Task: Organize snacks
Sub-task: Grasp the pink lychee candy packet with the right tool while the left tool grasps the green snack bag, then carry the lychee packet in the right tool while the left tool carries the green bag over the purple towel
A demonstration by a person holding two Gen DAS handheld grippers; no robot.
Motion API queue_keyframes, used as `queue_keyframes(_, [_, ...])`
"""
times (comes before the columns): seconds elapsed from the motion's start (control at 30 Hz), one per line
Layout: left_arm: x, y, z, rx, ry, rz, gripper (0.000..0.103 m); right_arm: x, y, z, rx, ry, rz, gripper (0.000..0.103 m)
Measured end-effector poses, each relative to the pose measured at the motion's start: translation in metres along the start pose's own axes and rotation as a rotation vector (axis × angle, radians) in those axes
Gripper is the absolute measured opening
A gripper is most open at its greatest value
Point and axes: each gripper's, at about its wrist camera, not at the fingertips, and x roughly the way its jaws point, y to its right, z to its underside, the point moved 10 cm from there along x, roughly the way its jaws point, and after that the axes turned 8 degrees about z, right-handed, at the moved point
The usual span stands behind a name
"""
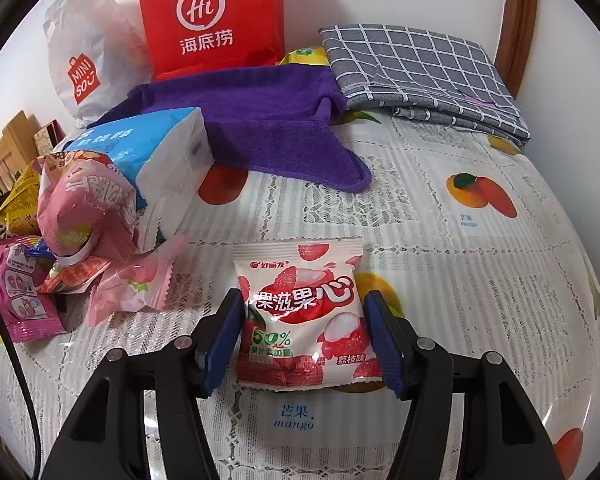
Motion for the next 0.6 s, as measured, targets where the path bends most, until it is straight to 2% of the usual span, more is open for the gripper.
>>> queue_keyframes(0.2, [0.028, 0.007, 0.013, 0.022, -0.063, 0.029, 0.081, 0.001, 0.0, -0.001, 0.001, 0.0, 0.001, 0.061])
queue_keyframes(0.23, [0.028, 0.007, 0.014, 0.02, -0.058, 0.033, 0.076, 0.001, 0.0, -0.001, 0.001, 0.001, 0.001, 0.061])
queue_keyframes(0.27, [0.028, 0.006, 0.013, 0.019, -0.052, 0.033, 0.062, 0.001, 0.0, -0.001, 0.001, 0.001, 0.001, 0.061])
queue_keyframes(0.37, [0.023, 0.004, 0.011, -0.005, -0.042, 0.069, 0.051, 0.001, 0.0, -0.001, 0.002, 0.001, -0.002, 0.062])
queue_keyframes(0.6, [-0.005, -0.001, 0.01, -0.026, 0.007, 0.074, 0.05, 0.001, 0.001, -0.001, 0.003, 0.005, -0.004, 0.061])
